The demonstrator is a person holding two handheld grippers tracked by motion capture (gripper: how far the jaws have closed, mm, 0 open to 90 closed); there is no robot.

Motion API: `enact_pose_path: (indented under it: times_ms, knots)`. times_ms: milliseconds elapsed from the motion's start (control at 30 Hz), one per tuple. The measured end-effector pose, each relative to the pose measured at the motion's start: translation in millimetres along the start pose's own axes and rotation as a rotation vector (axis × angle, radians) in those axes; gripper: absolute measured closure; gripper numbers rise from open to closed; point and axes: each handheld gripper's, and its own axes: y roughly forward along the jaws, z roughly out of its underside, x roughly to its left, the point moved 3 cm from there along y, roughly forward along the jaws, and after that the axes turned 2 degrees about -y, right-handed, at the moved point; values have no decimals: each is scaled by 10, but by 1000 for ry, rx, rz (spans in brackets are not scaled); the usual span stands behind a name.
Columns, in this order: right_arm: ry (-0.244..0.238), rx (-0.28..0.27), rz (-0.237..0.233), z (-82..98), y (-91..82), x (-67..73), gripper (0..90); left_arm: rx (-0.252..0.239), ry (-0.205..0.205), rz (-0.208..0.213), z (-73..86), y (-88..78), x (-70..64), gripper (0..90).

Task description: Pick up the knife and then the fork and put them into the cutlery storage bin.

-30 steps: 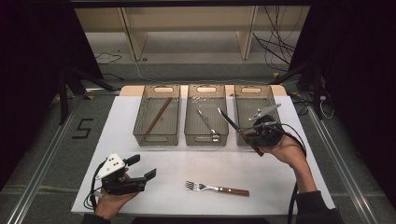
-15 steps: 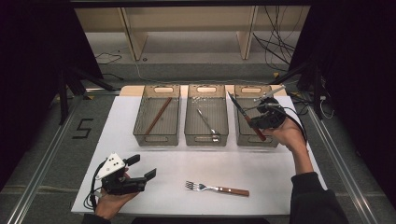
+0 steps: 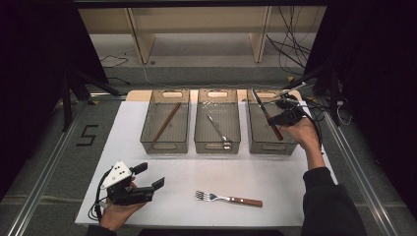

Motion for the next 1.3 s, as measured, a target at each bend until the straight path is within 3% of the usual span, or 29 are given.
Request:
enact_pose_path:
  times_ms: [433,833,1000,1067,1133,1300]
  knots:
    - [61,31,26,-29,185,-90,771,1,1,1,0,1,0,164]
    - [83,75,51,-13,329,-83,770,-2,1,0,-3,-7,-3,164]
    - [76,104,37,18,398,-68,753,1,1,-1,-2,-6,-1,163]
    - [82,107,28,24,419,-65,648,0,2,-1,-2,-5,-3,164]
    - [90,86,18,12,394,-53,607,1,4,-1,-2,-4,0,164]
    - [45,17,-20,-25,256,36,483,0,4,-1,-2,-2,-4,164]
